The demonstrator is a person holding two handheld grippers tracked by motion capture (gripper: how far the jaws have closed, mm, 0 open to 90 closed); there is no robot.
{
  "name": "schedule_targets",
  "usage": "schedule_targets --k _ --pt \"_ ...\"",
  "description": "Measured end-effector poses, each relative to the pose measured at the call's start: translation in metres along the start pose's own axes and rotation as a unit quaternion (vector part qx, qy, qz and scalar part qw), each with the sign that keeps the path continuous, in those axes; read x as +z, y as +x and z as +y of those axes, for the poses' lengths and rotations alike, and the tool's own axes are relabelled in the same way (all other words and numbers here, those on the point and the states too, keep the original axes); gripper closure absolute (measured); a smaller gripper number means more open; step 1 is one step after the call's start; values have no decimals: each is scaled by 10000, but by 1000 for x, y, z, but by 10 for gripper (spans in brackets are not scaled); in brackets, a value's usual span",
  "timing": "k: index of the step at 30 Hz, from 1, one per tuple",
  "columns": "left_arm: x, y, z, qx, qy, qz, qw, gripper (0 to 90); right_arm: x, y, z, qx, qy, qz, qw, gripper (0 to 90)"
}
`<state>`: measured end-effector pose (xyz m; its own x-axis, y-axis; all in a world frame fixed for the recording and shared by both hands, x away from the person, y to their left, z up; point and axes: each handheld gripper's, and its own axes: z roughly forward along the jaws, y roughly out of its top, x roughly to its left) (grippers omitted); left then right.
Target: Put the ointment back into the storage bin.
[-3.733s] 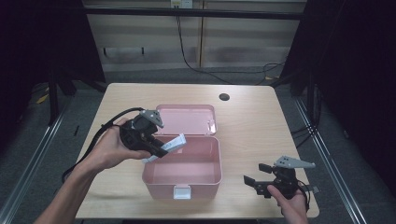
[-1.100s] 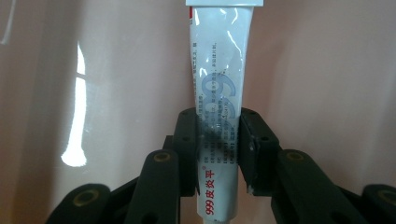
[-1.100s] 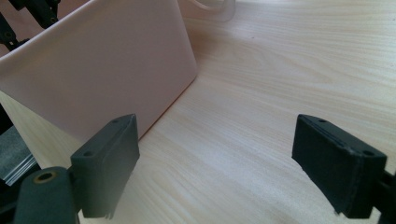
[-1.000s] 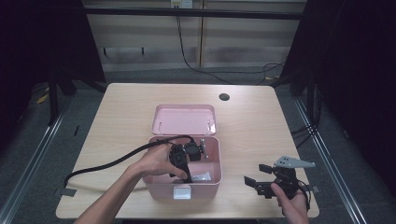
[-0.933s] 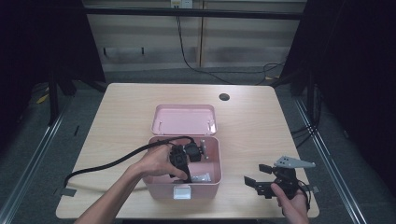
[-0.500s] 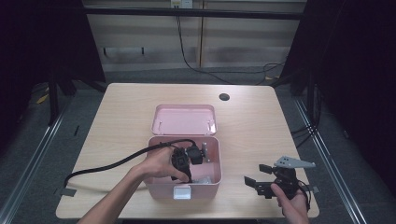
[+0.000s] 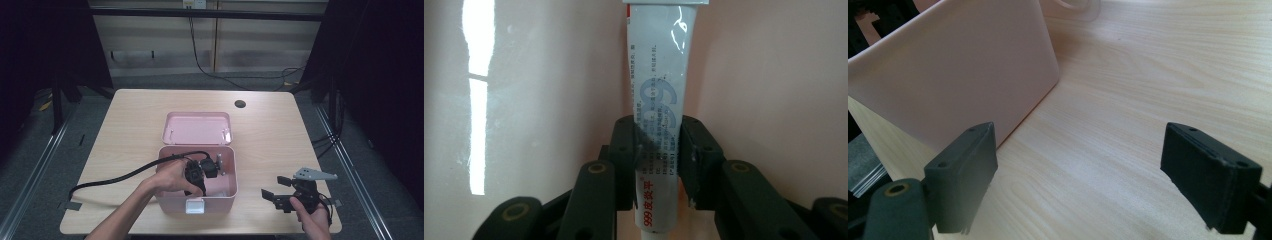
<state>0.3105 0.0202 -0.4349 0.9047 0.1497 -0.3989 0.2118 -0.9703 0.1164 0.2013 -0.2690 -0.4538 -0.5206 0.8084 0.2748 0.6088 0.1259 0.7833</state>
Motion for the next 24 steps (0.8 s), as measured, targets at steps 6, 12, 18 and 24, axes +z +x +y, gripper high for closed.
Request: schedule_targets --k 6,12,18,24 --pt "4 2 1 -42 45 -36 10000 702 0 0 0 20 11 -9 10000 143" --pt "11 6 3 -12 154 -68 9999 702 0 0 0 25 6 -10 10000 143" --pt "13 7 3 -4 162 -62 9998 702 0 0 0 24 8 -12 10000 143" --pt "15 8 4 34 279 -79 9996 701 0 0 0 1 8 12 10000 143"
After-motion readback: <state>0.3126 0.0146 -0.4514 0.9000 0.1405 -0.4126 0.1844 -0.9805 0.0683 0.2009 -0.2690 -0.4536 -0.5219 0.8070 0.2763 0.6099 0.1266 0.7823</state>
